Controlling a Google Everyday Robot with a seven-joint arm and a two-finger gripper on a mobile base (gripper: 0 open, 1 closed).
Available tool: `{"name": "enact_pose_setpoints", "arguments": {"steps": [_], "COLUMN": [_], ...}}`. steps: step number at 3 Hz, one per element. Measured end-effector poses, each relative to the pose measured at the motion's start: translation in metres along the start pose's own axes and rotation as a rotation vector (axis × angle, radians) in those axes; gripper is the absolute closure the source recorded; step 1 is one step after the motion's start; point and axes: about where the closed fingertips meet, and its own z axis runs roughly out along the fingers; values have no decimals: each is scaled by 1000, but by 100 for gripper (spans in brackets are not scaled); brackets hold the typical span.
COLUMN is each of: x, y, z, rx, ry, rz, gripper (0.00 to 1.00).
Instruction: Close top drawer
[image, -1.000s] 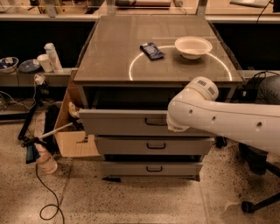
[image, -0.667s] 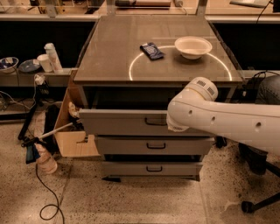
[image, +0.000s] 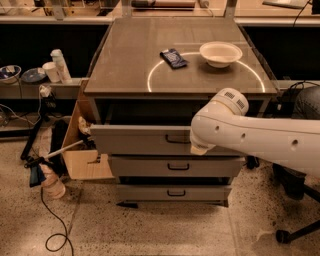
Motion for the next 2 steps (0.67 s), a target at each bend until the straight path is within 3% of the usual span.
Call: {"name": "enact_pose_setpoints", "arguments": {"steps": [1, 2], "x": [0, 0], "y": [0, 0], "z": [0, 0], "rx": [0, 0], "ry": [0, 0], "rz": [0, 0], "gripper": [0, 0]}}
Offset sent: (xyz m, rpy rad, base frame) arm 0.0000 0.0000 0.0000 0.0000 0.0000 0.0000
